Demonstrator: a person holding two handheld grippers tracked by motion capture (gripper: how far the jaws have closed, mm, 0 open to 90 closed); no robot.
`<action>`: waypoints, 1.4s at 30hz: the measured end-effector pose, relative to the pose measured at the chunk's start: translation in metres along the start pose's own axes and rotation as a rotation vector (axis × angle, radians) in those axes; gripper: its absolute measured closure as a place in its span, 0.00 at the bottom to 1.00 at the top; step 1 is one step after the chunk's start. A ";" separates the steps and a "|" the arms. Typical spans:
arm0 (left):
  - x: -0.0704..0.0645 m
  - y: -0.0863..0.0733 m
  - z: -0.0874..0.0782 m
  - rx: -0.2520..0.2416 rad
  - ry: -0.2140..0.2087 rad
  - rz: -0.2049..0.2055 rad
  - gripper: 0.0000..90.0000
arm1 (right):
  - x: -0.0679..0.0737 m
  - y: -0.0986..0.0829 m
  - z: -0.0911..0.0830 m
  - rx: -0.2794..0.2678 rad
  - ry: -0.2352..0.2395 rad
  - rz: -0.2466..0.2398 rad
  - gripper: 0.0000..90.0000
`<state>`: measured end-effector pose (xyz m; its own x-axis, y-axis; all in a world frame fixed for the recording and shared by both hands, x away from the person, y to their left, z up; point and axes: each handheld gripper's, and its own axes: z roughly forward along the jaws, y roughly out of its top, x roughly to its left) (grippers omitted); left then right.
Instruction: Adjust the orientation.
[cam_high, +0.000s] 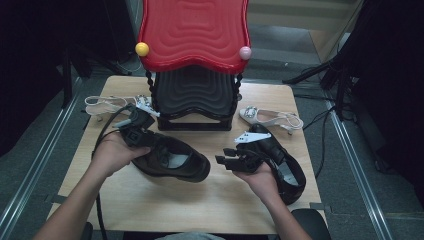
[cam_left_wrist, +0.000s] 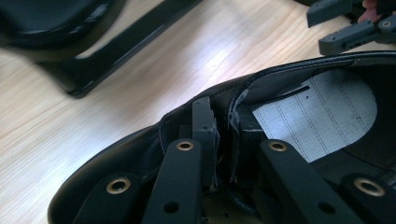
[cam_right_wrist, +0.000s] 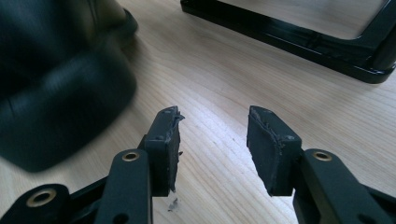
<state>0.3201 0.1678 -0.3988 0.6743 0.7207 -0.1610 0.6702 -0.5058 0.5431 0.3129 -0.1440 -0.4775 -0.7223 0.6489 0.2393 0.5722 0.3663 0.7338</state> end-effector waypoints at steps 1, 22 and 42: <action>-0.003 0.002 0.005 0.008 -0.011 0.008 0.93 | 0.000 0.000 0.000 -0.001 -0.004 0.001 0.62; -0.031 0.006 0.064 0.022 -0.087 -0.004 0.82 | -0.008 -0.001 -0.005 -0.014 -0.043 0.027 0.62; -0.005 -0.043 0.005 -0.146 -0.059 -0.120 0.54 | 0.003 0.005 -0.005 -0.001 0.017 0.043 0.81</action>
<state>0.2893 0.1832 -0.4250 0.6122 0.7403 -0.2778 0.6979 -0.3409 0.6298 0.3117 -0.1435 -0.4697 -0.7037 0.6523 0.2817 0.6023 0.3374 0.7234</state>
